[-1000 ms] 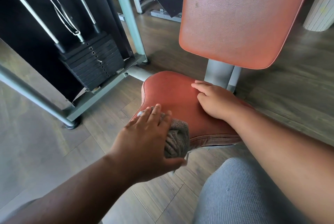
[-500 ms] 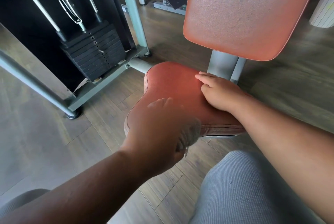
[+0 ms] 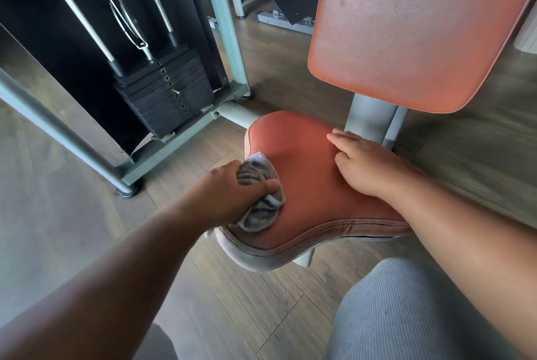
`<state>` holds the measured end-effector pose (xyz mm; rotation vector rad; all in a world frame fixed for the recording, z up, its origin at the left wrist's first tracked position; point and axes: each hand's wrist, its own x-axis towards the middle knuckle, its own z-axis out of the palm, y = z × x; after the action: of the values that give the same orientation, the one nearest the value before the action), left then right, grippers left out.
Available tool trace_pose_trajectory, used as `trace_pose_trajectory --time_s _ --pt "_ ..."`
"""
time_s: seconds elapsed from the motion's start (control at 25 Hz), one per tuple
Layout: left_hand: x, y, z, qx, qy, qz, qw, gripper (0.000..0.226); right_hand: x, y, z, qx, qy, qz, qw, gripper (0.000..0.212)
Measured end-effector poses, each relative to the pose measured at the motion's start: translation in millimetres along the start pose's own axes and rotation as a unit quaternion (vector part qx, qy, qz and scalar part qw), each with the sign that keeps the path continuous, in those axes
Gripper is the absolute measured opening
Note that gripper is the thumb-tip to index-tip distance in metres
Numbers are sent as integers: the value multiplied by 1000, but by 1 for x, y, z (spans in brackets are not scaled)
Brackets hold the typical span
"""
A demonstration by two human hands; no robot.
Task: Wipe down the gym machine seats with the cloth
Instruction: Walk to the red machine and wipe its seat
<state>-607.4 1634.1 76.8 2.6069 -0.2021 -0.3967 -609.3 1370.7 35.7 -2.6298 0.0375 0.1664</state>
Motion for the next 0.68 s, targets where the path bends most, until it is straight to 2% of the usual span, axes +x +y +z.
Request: trace_pose_trajectory --time_s 0.2,0.32,0.4,0.48,0.56,0.68 --pt "66 9 6 -63 -54 4 997 40 4 -2 1 -20 10 1 1000 55" --pt "111 7 17 -101 -24 -29 994 54 5 -2 1 -17 18 -1 1000 55" --pt "134 7 18 -75 7 -56 996 68 6 -3 1 -14 23 -5 1000 55" --pt "158 11 13 -43 10 -51 998 70 6 -3 1 -12 28 -8 999 54" --pt "181 22 1 -2 -37 -11 999 65 6 -3 1 -17 35 -14 999 54" --pt "213 49 -8 73 -125 49 988 71 6 -5 0 -9 29 -4 1000 56"
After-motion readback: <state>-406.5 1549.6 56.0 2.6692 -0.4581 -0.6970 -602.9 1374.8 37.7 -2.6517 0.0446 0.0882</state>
